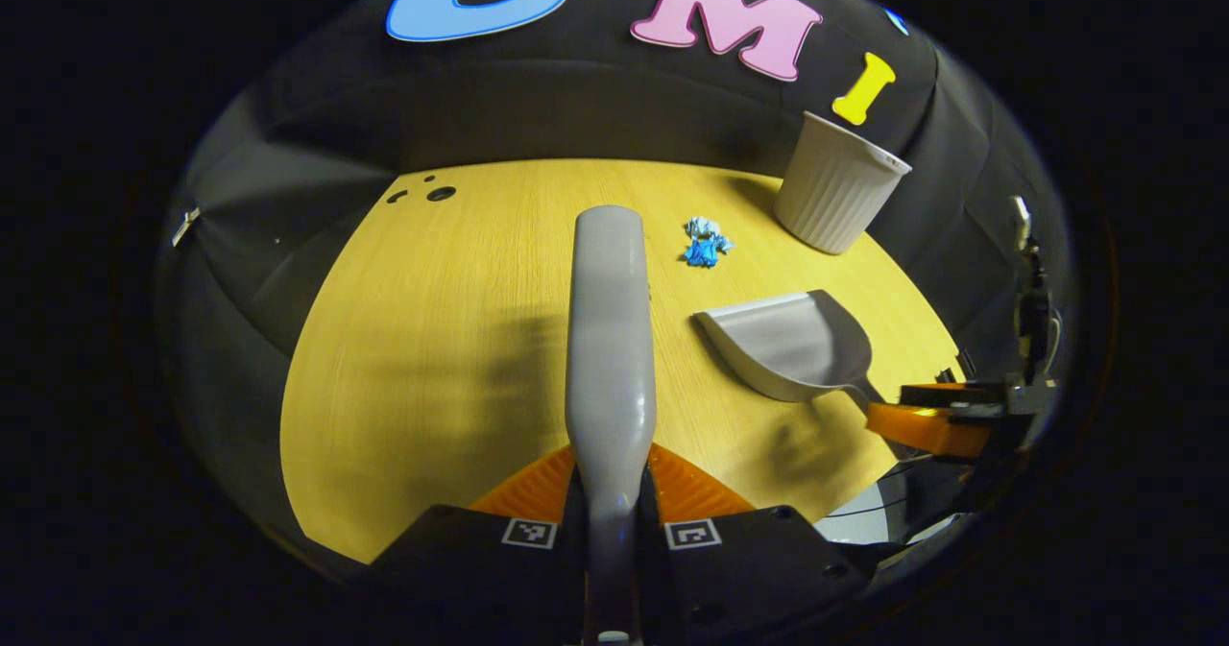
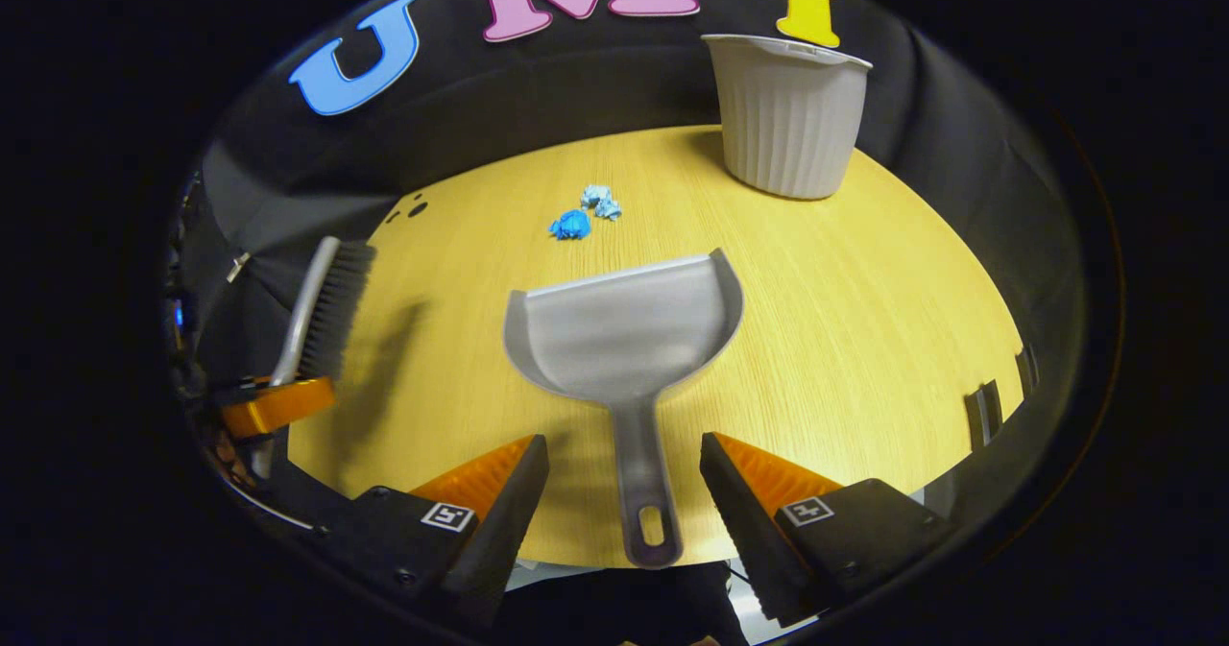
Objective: Pick up the small broom and dustpan from the desktop, sweep the trash into the dustpan with the broom, and then empty the trash into the garbage bin.
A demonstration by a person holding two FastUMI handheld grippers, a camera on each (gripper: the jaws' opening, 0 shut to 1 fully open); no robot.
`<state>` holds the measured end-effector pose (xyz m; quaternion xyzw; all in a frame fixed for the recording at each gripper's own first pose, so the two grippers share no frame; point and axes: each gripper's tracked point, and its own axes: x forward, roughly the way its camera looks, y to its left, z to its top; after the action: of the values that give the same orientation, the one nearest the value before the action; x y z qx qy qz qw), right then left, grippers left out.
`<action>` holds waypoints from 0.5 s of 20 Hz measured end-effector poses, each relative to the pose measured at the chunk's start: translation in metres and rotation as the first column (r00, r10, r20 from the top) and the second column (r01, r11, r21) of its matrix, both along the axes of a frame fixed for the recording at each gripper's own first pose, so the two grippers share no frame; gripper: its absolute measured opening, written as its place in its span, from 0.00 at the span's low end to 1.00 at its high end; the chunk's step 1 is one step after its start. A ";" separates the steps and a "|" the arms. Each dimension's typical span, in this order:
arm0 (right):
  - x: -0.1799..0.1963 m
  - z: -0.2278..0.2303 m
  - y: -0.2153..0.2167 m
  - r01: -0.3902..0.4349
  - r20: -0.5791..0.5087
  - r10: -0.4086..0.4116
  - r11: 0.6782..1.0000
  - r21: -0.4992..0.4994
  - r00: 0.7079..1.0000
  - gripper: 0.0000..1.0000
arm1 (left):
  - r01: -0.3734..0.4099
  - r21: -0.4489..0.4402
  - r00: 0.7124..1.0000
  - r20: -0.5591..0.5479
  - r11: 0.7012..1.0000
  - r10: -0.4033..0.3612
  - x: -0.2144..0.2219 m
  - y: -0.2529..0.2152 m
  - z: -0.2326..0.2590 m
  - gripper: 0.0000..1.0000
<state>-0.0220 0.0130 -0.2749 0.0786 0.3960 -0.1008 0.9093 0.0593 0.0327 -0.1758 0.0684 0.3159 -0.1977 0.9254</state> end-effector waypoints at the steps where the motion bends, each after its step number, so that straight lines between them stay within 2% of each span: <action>1: 0.003 -0.008 -0.001 -0.009 -0.021 0.008 1.000 -0.011 1.000 0.99 | -0.004 0.004 1.000 0.014 1.000 0.004 -0.004 0.004 0.007 0.27; 4: 0.011 -0.028 -0.003 -0.024 -0.073 0.022 1.000 -0.018 0.997 0.99 | -0.024 0.022 0.999 0.041 0.999 0.023 -0.015 0.019 0.016 0.27; 8: 0.023 -0.045 -0.007 -0.031 -0.117 0.028 0.999 -0.027 0.993 0.99 | -0.078 -0.003 0.997 0.005 0.997 0.078 -0.025 0.035 0.009 0.26; 9: 0.025 -0.047 -0.006 -0.031 -0.124 0.028 0.999 -0.025 0.992 0.99 | -0.092 -0.003 0.996 -0.006 0.996 0.092 -0.026 0.038 0.007 0.29; 10: 0.024 -0.048 -0.006 -0.028 -0.132 0.025 0.999 -0.022 0.991 0.98 | -0.102 0.000 0.995 -0.014 0.995 0.102 -0.025 0.040 0.003 0.27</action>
<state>0.0019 0.0072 -0.3234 0.0558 0.4548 -0.0982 0.8834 0.0342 0.0731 -0.1727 0.0504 0.3254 -0.1510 0.9321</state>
